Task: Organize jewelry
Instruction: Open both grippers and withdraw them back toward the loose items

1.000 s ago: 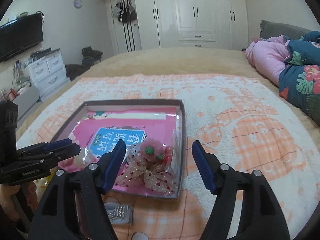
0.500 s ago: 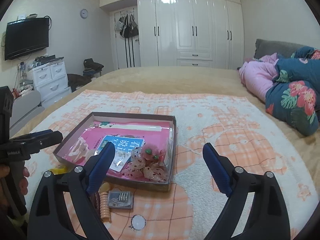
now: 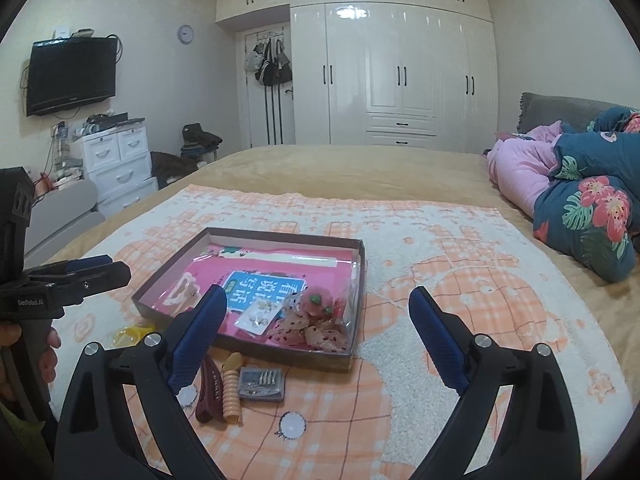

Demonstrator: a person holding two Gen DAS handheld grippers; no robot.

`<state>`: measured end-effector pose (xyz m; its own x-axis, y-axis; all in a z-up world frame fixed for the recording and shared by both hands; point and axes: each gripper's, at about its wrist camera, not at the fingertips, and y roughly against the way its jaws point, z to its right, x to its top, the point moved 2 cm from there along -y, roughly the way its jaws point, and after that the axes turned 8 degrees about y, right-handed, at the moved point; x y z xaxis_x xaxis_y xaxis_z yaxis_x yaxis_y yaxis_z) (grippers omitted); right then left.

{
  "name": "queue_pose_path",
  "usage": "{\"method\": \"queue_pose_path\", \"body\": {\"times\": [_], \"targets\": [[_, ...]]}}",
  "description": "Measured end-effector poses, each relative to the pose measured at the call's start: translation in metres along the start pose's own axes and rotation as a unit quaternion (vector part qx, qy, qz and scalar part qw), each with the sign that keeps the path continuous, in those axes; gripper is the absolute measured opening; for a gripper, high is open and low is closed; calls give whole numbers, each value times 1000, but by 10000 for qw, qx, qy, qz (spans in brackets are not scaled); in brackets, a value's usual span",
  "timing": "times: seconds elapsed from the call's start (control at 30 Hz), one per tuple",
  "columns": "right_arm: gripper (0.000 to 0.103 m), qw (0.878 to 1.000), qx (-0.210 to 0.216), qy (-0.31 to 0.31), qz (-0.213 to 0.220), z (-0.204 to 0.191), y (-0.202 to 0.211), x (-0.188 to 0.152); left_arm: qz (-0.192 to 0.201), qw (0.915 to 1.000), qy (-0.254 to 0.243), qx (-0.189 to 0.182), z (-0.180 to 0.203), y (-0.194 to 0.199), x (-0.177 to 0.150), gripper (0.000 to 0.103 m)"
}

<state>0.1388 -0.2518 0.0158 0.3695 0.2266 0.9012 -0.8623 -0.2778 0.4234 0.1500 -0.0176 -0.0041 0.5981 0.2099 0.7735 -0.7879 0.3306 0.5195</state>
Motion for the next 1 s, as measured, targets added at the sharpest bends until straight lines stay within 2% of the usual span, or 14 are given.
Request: {"method": "queue_pose_path", "body": {"times": [0.47,1.0], "targets": [[90,9997,-25,169,-178,-4,4,-21,-159,9999,8,-31,4,4,-22,92],[90,9980,-151,245,-568,8,-13,-50,-1061,9942,-11,-197,20,-38,-63,92]]}}
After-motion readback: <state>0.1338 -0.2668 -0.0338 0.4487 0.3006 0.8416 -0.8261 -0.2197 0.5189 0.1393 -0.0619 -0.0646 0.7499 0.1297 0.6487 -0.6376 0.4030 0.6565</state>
